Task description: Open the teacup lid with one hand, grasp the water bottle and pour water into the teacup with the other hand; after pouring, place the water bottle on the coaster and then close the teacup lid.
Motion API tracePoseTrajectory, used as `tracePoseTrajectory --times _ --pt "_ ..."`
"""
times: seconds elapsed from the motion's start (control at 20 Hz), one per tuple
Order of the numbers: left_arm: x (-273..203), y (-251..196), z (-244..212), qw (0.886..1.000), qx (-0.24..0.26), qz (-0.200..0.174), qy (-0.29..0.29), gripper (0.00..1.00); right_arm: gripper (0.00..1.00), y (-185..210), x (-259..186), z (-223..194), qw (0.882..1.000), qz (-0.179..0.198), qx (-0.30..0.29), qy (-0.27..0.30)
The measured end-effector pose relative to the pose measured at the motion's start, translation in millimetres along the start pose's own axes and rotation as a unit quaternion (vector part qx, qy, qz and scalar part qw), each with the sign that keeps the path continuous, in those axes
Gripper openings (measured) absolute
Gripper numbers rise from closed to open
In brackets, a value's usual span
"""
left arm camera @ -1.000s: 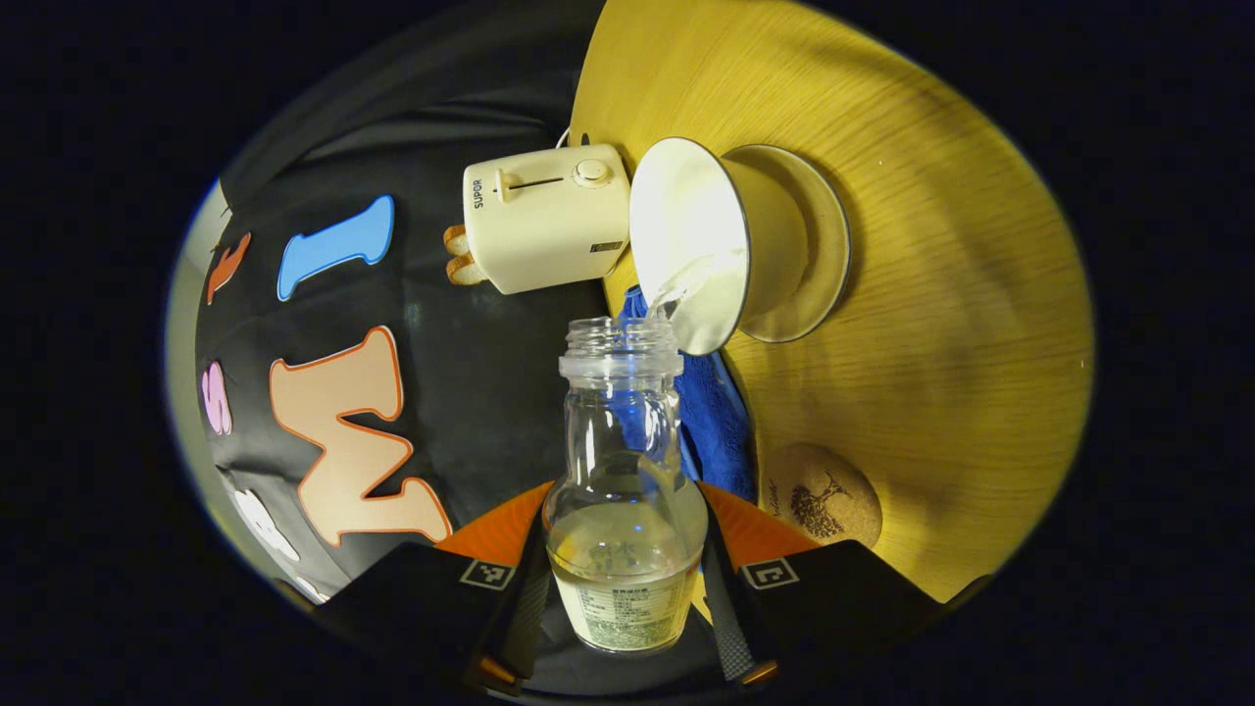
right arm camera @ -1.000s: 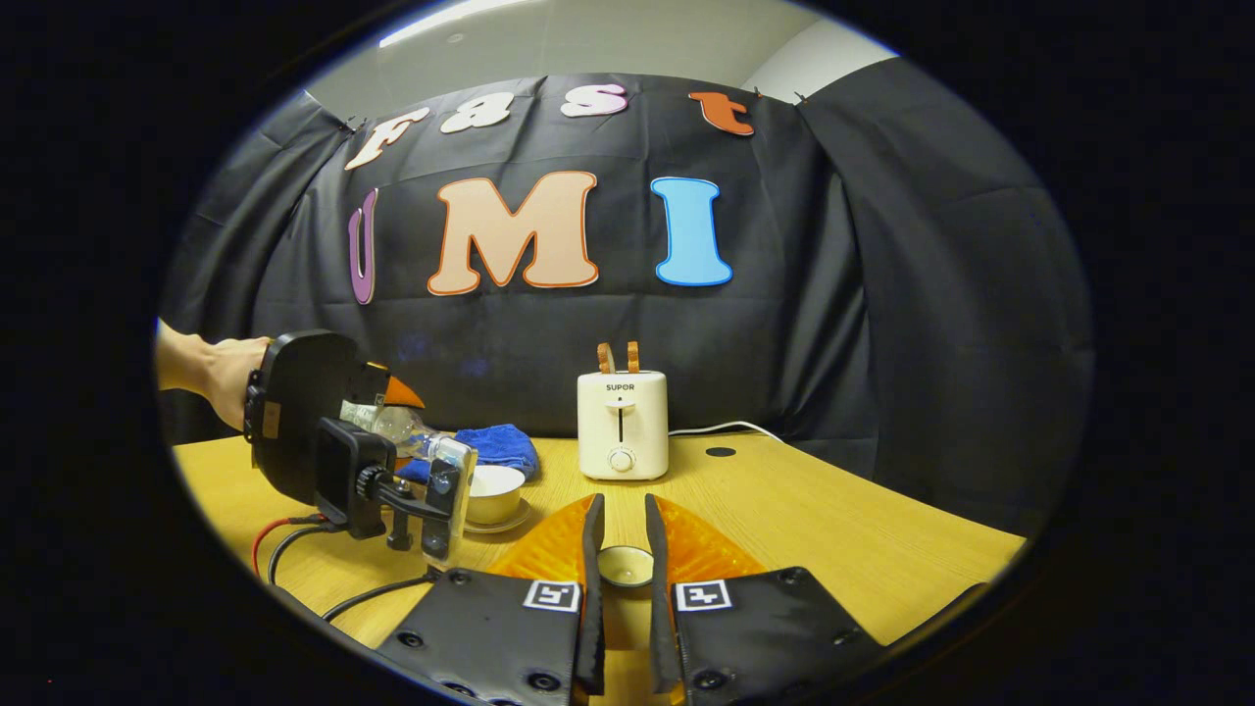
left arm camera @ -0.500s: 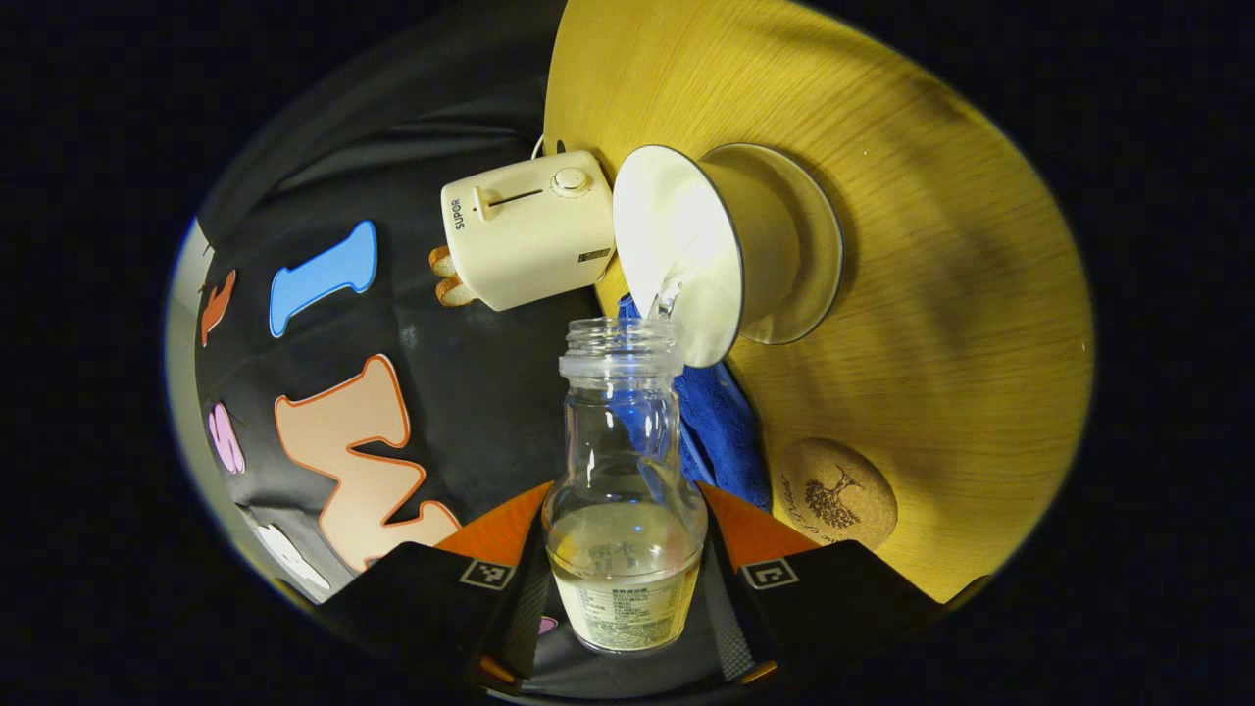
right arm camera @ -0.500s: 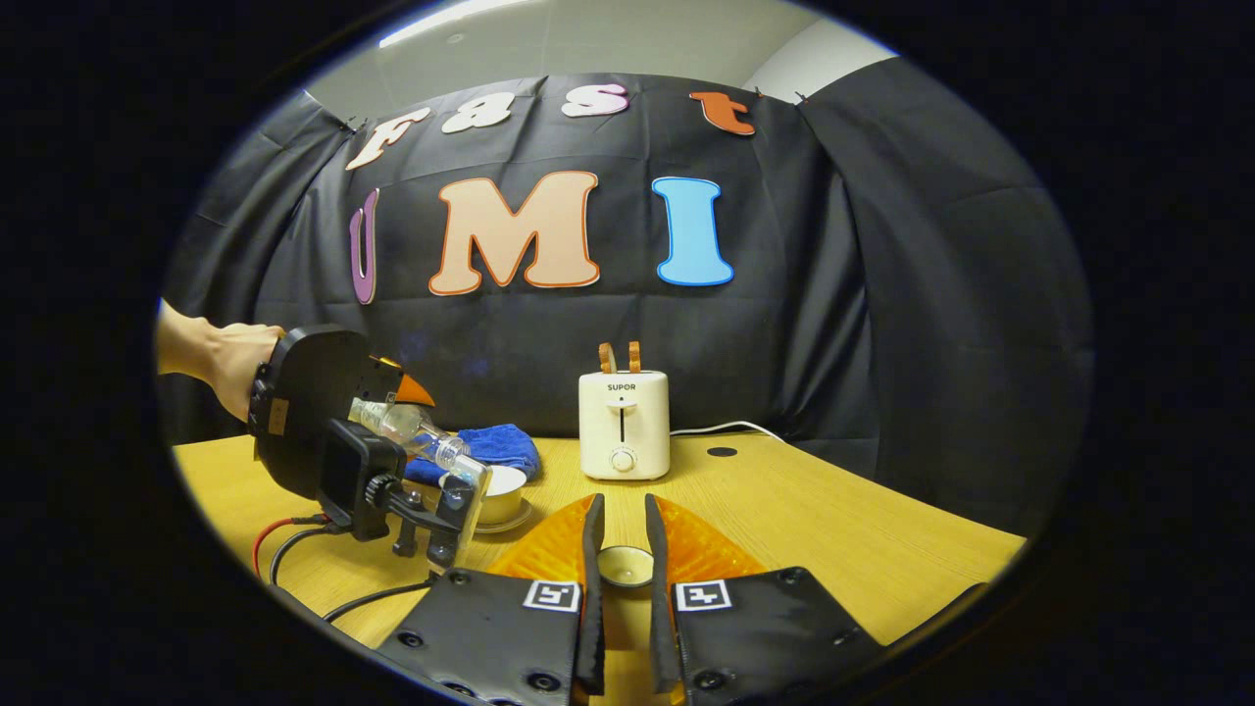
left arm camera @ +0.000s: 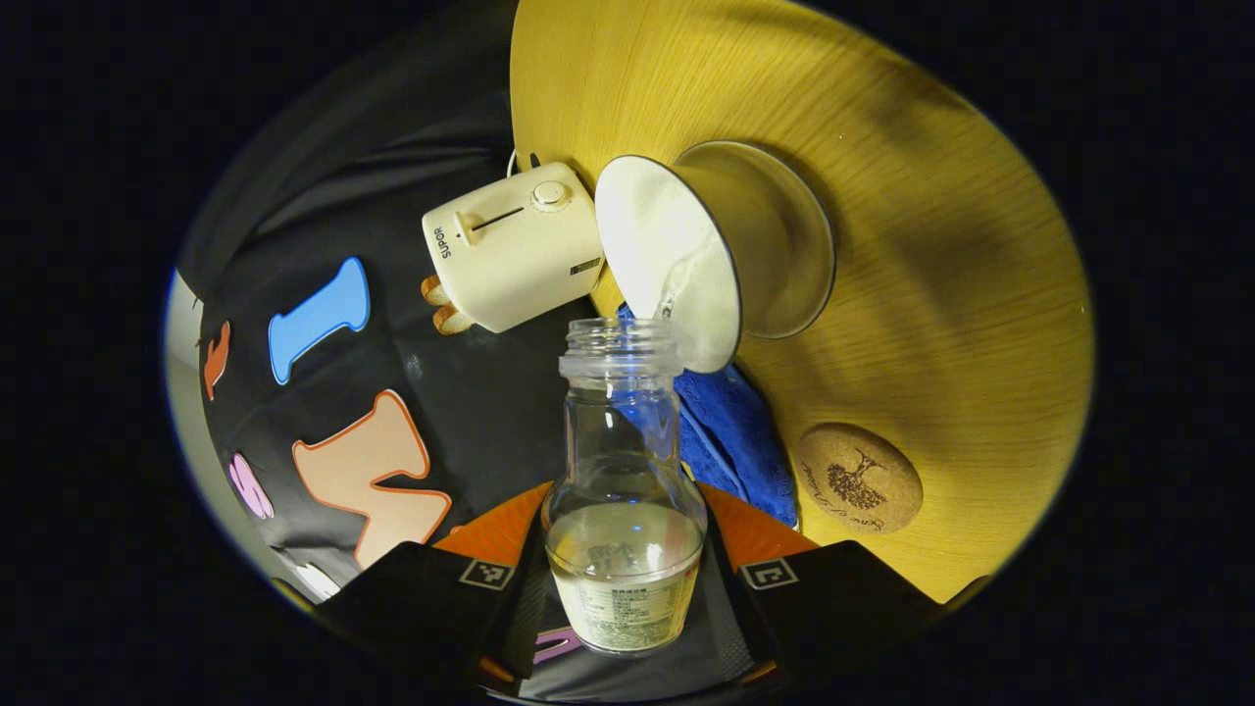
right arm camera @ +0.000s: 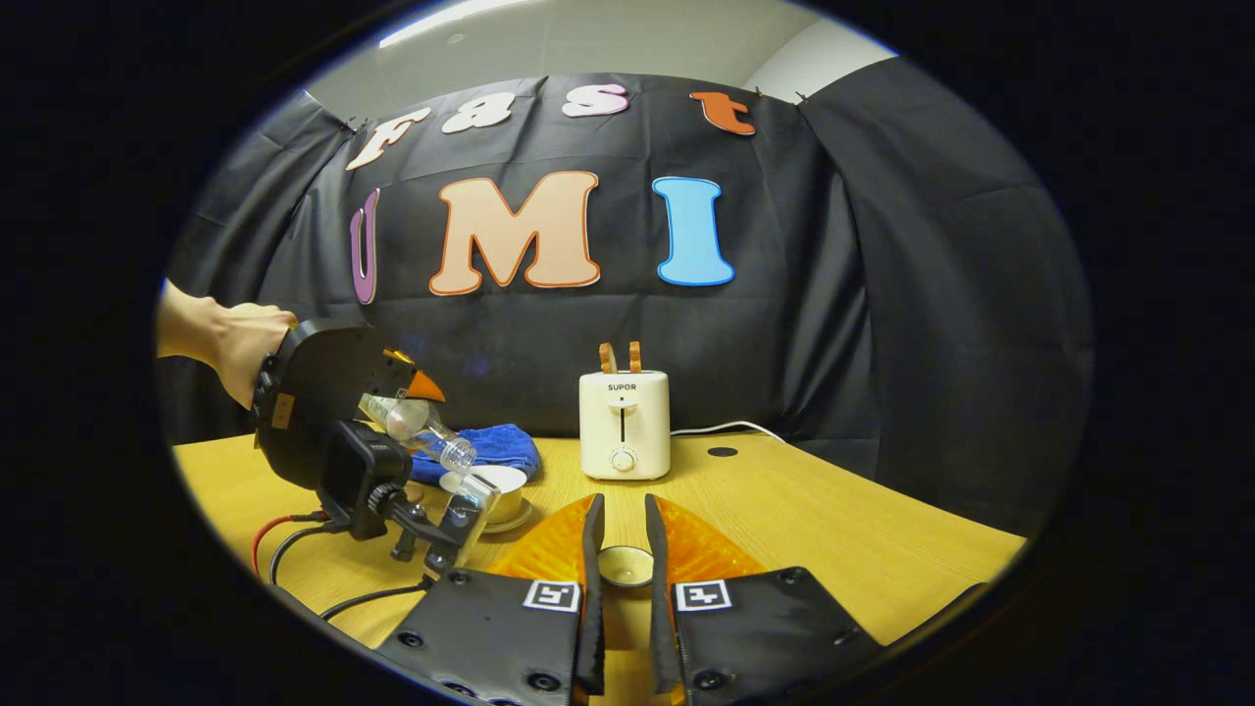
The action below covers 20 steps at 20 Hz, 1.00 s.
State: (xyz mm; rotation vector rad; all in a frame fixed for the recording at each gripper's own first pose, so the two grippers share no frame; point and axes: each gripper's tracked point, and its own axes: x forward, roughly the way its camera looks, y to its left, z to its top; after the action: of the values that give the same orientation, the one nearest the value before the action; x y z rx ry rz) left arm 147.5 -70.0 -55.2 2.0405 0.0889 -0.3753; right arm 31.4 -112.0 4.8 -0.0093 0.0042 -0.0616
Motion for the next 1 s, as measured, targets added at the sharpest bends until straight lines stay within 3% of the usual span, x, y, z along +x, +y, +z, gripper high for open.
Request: tracePoseTrajectory --times 1.0 --pt "2.3 7.9 5.6 0.999 0.029 0.015 -0.013 0.68 0.21 0.0 -0.7 1.0 1.000 0.001 0.000 0.001"
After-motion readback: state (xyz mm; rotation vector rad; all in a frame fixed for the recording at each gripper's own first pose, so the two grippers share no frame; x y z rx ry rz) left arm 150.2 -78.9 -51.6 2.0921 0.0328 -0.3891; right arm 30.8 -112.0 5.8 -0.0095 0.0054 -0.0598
